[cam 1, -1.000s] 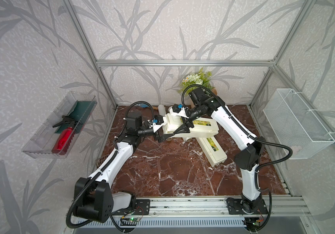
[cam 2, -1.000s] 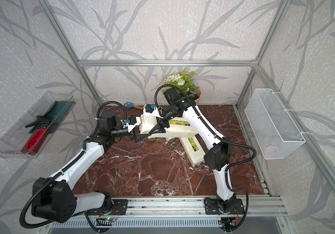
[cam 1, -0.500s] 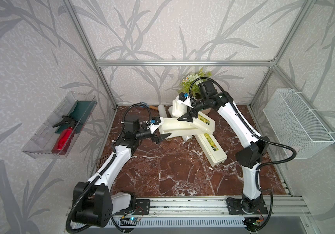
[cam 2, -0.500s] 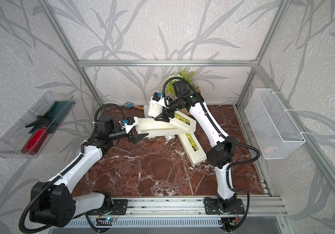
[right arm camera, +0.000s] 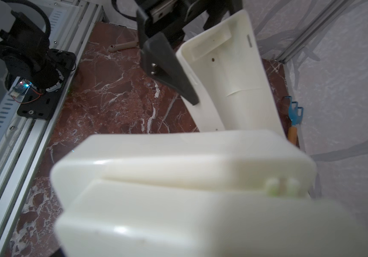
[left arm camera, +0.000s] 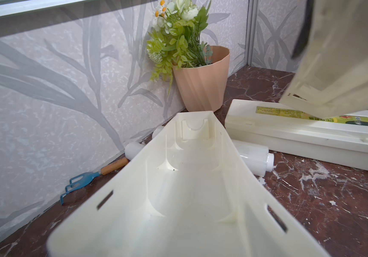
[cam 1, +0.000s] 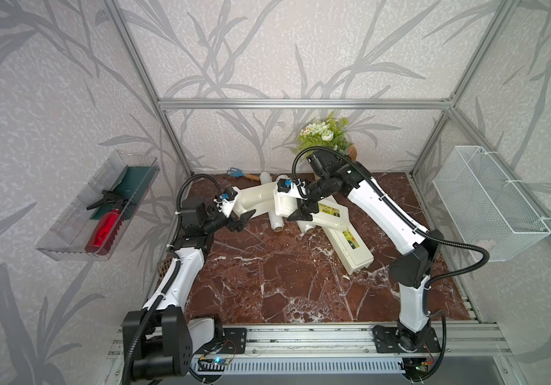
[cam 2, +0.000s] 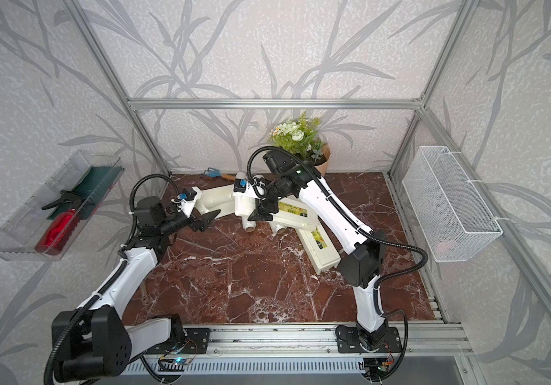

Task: Put plastic wrap rolls into dispensers
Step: Place the lid at the center of the board.

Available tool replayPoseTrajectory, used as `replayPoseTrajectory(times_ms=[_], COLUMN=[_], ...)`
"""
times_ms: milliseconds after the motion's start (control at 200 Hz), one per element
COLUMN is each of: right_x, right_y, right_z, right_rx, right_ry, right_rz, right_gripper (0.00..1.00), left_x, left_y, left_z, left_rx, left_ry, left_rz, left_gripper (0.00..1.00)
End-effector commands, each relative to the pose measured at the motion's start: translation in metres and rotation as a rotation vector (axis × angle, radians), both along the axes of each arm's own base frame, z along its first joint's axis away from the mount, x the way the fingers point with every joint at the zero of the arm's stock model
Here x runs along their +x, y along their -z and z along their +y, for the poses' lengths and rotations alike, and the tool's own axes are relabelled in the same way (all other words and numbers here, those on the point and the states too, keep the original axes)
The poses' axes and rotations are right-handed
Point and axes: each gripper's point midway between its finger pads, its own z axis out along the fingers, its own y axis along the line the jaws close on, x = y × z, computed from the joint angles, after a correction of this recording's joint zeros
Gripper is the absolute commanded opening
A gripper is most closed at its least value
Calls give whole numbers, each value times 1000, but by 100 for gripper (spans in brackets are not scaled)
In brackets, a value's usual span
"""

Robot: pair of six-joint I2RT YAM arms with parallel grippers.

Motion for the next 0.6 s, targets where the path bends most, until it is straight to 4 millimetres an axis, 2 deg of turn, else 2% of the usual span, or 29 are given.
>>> replayPoseTrajectory(times_ms=[0, 110, 180, 260, 350, 410, 505, 595], right_x=[-29, -56, -65, -72, -77, -77, -80, -81], right_y=[10, 27, 39, 63, 91, 104, 124, 153], right_z=[13, 37, 49, 56, 63, 69, 76, 76], right_rx=[-18, -39, -58, -102, -141, -152, -179, -223], right_ry=[-46, -115, -126, -129, -136, -127, -138, -139], right_rz=[30, 66, 103, 155, 211, 240, 275, 312], right_gripper=[30, 29, 29, 29, 29, 29, 29, 29], left_x=[6, 12, 10, 7, 5, 3, -8, -12], left_y=[-26, -40, -45, -48, -38, -33, -35, -20], left_z=[24, 40, 46, 56, 66, 81, 101, 109], left_rx=[10, -6, -5, -14, 12, 21, 29, 44], left_ry=[-110, -195, -239, -306, -377, -478, -606, -667], left_rz=[-121, -171, -194, -228, -206, -206, -236, -191], left_gripper=[0, 0, 0, 0, 0, 0, 0, 0])
